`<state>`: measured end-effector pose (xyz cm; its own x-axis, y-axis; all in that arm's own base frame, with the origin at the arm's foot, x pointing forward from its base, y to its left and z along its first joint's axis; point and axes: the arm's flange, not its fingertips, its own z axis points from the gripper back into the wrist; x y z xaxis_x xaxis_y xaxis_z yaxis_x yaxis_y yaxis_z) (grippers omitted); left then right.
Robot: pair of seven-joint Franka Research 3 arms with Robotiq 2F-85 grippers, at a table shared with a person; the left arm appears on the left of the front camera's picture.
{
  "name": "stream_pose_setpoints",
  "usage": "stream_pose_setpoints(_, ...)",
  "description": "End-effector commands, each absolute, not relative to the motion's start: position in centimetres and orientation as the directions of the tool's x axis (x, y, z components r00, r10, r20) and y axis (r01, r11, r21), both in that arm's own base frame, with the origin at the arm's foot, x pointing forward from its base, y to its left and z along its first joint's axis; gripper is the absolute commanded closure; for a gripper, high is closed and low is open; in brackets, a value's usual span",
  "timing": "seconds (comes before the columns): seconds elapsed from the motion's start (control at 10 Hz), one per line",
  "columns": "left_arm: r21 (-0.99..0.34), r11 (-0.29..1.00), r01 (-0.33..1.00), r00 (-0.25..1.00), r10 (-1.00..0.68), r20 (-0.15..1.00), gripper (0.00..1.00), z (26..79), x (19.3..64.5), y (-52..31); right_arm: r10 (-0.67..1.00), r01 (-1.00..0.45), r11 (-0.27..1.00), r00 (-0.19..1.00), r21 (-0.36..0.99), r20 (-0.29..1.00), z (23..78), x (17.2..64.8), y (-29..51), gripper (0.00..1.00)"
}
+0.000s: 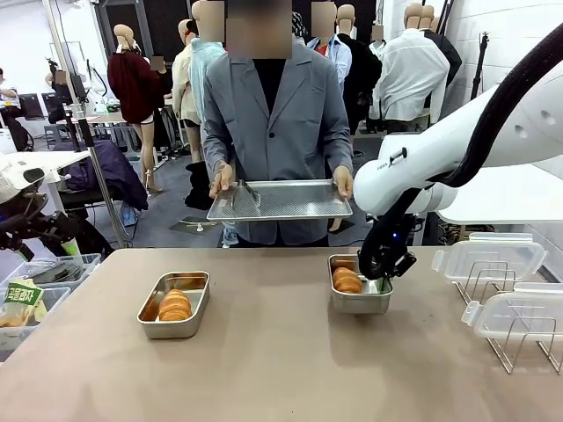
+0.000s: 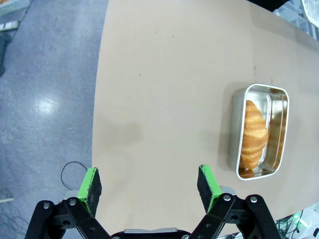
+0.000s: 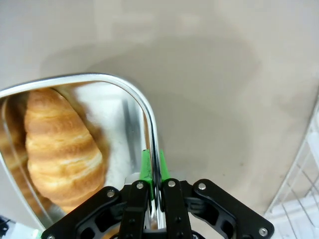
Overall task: Place the bread in airtight containers.
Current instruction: Once an object is inside an Airtight Container , place the container in the center of the table.
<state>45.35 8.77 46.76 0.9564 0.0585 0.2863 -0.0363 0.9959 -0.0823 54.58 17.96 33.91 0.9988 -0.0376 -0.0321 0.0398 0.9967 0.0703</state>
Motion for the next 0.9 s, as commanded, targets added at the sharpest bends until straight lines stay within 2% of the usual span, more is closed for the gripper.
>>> stream_pose_setpoints(0.0, -0.086, 0.995, -0.056, 0.954, 0.078, 0.289, 0.0, 47.0, 45.3, 8.8, -0.035, 0.035, 0.997, 0.999, 0.069, 0.0, 33.2, 54.7, 18.5, 1.0)
stream_pose_setpoints(0.2, -0.086, 0.995, -0.056, 0.954, 0.078, 0.289, 0.0, 47.0, 45.3, 8.8, -0.079, 0.077, 0.995, 0.997, 0.06, 0.025, 32.4, 54.9, 19.0, 0.98)
stream_pose_setpoints(0.3, -0.086, 0.995, -0.056, 0.954, 0.078, 0.289, 0.0, 47.0, 45.3, 8.8, -0.1, 0.099, 0.994, 0.995, 0.048, 0.026, 31.9, 55.1, 19.3, 0.91)
stream_pose_setpoints(0.4, -0.086, 0.995, -0.056, 0.954, 0.078, 0.289, 0.0, 47.0, 45.3, 8.8, -0.112, 0.111, 0.993, 0.993, 0.05, 0.023, 31.7, 55.3, 19.5, 0.8)
stream_pose_setpoints(0.8, -0.086, 0.995, -0.056, 0.954, 0.078, 0.289, 0.0, 47.0, 45.3, 8.8, -0.096, 0.093, 0.994, 0.993, 0.049, 0.063, 34.9, 54.2, 17.6, 0.04)
